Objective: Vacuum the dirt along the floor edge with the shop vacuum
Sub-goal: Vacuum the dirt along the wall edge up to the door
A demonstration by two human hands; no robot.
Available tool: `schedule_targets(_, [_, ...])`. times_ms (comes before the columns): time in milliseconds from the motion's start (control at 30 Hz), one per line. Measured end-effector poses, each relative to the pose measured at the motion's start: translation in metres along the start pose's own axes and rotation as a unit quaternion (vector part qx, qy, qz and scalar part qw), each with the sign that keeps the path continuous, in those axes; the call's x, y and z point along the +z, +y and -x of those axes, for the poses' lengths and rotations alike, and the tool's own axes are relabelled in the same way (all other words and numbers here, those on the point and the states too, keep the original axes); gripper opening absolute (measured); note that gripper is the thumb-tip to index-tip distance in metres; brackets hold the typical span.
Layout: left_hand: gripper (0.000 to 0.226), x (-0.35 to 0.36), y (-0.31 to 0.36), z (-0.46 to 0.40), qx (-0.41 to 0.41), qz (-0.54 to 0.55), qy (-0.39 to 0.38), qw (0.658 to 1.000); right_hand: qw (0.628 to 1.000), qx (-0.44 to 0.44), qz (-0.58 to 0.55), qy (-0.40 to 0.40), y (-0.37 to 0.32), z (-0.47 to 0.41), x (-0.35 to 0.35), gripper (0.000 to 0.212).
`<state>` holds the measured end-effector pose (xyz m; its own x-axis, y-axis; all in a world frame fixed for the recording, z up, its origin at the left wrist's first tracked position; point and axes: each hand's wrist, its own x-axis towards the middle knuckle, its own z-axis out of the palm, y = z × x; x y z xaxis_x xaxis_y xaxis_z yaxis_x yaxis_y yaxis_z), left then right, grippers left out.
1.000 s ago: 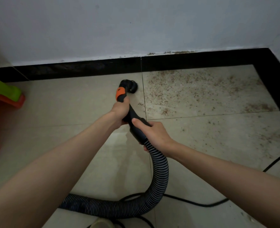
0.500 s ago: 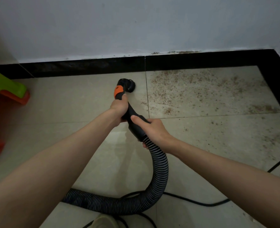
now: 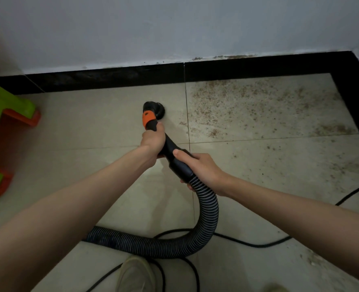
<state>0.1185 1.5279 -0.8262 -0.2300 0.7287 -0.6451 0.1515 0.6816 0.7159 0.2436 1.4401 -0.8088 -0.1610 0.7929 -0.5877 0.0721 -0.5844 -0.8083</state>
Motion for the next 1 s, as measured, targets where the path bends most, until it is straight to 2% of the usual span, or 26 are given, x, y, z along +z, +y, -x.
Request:
schedule_targets(200, [0.054,0.031,-0.011,0.007,-0.002,0.022,-0.041,0.999,0.995,-0.022,0.044,0.082,0.018,0.013,-0.019,0.037])
schedule_targets(367, [0.050,0.044,-0.003,0.010,0.006,0.038,-0.077,0.996,0.992,-0.024,0.045,0.115,0.015,0.016,-0.027,0.038])
schedule_targets(500, [0.056,0.043,-0.007,0.010,-0.002,0.006,-0.045,0.999,0.995,-0.029,0.025,0.092,0.020,0.016,-0.029,0.039])
schedule_targets(733, [0.057,0.013,-0.025,0.006,-0.024,0.026,0.034,0.999,0.998,-0.035,0.054,-0.003,0.019,0.005,-0.022,0.037])
schedule_targets(1000, [0.053,0.024,-0.044,0.038,-0.021,0.029,-0.045,0.998,0.997,-0.034,0.047,0.052,0.047,0.041,-0.022,0.034])
